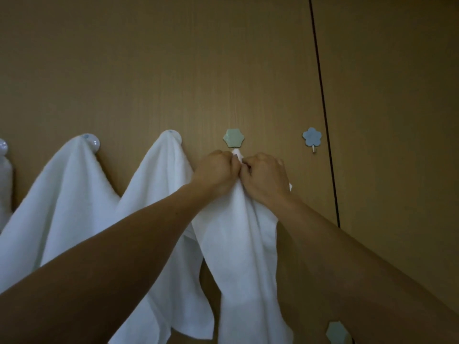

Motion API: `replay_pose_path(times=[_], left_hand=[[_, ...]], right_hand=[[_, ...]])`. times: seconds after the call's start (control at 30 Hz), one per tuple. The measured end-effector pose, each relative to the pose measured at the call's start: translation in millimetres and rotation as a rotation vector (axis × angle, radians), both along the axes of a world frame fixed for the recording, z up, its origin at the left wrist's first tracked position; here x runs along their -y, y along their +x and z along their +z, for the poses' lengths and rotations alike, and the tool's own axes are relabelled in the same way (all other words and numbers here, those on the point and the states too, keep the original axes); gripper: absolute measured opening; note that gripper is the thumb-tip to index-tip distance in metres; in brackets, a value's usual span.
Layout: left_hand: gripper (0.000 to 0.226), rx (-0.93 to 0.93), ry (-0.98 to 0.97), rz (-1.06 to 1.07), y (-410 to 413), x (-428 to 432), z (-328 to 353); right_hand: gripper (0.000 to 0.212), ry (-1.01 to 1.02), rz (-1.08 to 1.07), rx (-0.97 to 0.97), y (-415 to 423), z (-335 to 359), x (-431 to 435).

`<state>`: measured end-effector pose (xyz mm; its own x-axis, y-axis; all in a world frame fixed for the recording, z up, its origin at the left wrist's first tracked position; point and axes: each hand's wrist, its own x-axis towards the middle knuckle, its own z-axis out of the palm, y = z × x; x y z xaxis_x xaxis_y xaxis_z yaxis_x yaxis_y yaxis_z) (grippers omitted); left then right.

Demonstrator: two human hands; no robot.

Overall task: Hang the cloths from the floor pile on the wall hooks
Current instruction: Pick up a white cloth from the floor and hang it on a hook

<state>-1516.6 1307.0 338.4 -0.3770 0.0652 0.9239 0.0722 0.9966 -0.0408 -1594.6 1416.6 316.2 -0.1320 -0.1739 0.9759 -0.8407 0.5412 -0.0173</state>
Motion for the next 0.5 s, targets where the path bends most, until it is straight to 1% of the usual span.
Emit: replay_pose_path(times=[0.03, 0.1, 0.13, 0.17, 0.2, 0.23, 0.3, 0.33, 0.37, 0.4, 0.43, 0.5], left_hand=[[0.039, 0.024, 0.081, -0.027, 0, -2, 0], [0.033, 0.11, 0.197, -0.015, 1, -8, 4], [0.029, 0.165, 0.255, -0.017, 2, -9, 7], [0.025, 0.211, 0.336, -0.045, 2, -10, 9], [0.021, 0.245, 0.433, -0.089, 3, -11, 10], [0.017, 0.264, 0.534, -0.145, 4, -13, 10], [0.005, 0.279, 0.745, -0.287, 9, -15, 10], [0.008, 0.291, 0.842, -0.374, 12, -14, 8], [0.017, 0.315, 0.917, -0.447, 13, -12, 6], [0.025, 0.342, 0.955, -0.49, 13, -11, 2], [0.03, 0.356, 0.947, -0.495, 12, -10, -4], [0.035, 0.33, 0.874, -0.449, 6, -12, -13]], right_hand=[[0.032, 0.027, -0.043, 0.005, 2, 1, 0], [0.019, 0.094, -0.128, 0.049, 6, 6, -1], [0.016, 0.121, -0.149, 0.096, 7, 8, -1], [0.019, 0.146, -0.135, 0.166, 8, 9, 0], [0.023, 0.156, -0.071, 0.263, 9, 11, 0], [0.024, 0.146, 0.038, 0.383, 10, 12, -1], [0.02, 0.067, 0.341, 0.607, 13, 13, -6], [0.017, 0.001, 0.47, 0.69, 11, 12, -9], [0.014, -0.065, 0.559, 0.754, 9, 11, -12], [0.014, -0.101, 0.598, 0.785, 5, 8, -13], [0.016, -0.089, 0.59, 0.771, 2, 3, -14], [0.015, 0.012, 0.474, 0.636, -2, -9, -12]])
